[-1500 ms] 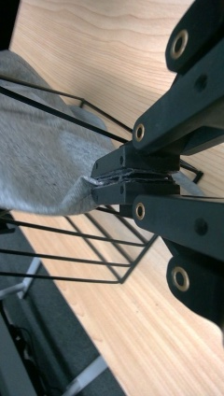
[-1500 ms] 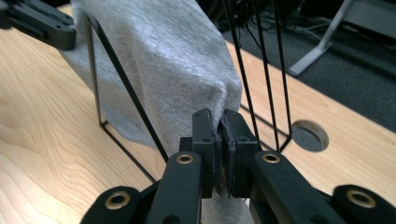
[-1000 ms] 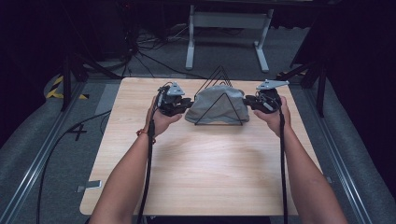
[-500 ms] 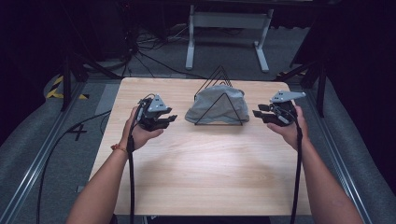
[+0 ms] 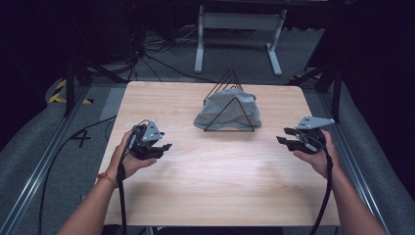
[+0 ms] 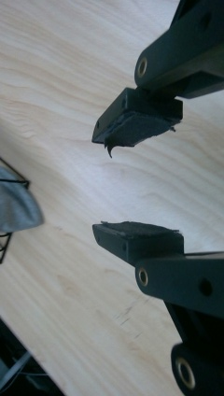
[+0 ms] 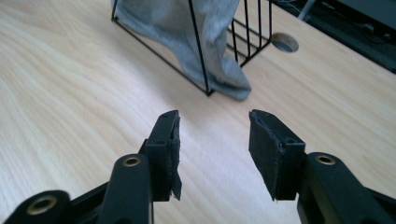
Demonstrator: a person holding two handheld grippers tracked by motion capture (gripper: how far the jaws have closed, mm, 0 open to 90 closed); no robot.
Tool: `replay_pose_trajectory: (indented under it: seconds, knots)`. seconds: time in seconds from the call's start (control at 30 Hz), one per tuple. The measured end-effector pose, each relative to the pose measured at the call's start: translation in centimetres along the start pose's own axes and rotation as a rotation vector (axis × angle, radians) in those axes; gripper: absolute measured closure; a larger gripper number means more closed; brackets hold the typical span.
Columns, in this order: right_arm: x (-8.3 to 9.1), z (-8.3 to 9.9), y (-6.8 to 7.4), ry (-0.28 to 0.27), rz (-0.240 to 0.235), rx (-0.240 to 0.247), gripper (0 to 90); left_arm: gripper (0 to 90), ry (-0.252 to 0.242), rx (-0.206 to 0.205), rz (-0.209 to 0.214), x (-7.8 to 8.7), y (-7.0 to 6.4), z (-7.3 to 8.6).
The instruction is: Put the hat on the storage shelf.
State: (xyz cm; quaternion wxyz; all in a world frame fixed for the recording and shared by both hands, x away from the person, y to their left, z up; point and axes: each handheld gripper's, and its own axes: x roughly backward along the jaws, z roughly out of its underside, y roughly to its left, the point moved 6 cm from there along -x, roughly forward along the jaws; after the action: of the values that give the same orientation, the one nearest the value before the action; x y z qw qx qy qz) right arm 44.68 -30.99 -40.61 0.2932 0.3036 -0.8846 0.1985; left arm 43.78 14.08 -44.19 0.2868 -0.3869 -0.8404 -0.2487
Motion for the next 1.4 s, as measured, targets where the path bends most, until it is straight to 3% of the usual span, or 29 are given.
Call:
replay_pose_trajectory:
  seconds: [0.17, 0.2, 0.23, 0.43, 0.53, 0.6, 0.67, 0.7, 0.87, 0.97, 1.17, 1.4]
  knots:
    - [0.6, 1.9, 0.3, 0.017, 0.012, -0.011, 50.7, 43.3, 0.049, 0.002, 0.006, -0.1, -0.9, 2.3]
    - [0.8, 2.9, 0.6, 0.027, 0.017, -0.008, 48.6, 39.9, 0.057, 0.015, 0.006, 0.0, -1.2, 3.4]
    - [1.0, 3.4, 0.7, 0.032, 0.022, 0.000, 47.8, 38.8, 0.057, 0.015, 0.006, 0.0, -1.2, 3.4]
    - [1.7, 6.2, 1.1, 0.035, 0.048, -0.016, 41.3, 33.6, 0.081, 0.057, 0.016, 0.6, -2.2, 7.0]
    - [2.0, 7.5, 1.4, 0.023, 0.039, -0.038, 38.9, 31.6, 0.070, 0.100, 0.034, 0.8, -2.5, 8.2]
    - [2.1, 8.4, 1.5, 0.025, 0.043, -0.050, 37.1, 30.7, 0.068, 0.106, 0.046, 0.8, -2.7, 9.0]
    - [2.2, 9.4, 1.6, 0.025, 0.035, -0.069, 36.1, 27.7, 0.072, 0.125, 0.081, 0.9, -3.0, 9.7]
    - [2.2, 10.1, 1.6, 0.029, 0.034, -0.075, 35.2, 26.3, 0.063, 0.119, 0.081, 0.8, -3.0, 9.9]
    - [2.0, 12.9, 1.8, 0.067, 0.035, -0.131, 33.1, 22.5, 0.035, 0.165, 0.116, 0.8, -3.3, 10.9]
    - [2.3, 14.0, 2.2, 0.060, 0.002, -0.190, 31.8, 21.3, 0.012, 0.178, 0.119, 0.7, -3.3, 11.1]
    - [3.0, 15.4, 2.2, 0.030, 0.022, -0.213, 28.4, 18.1, 0.014, 0.180, 0.109, 0.7, -3.2, 11.3]
    - [3.0, 15.5, 2.2, 0.033, 0.026, -0.217, 26.1, 16.1, 0.018, 0.210, 0.093, 0.7, -3.4, 11.3]
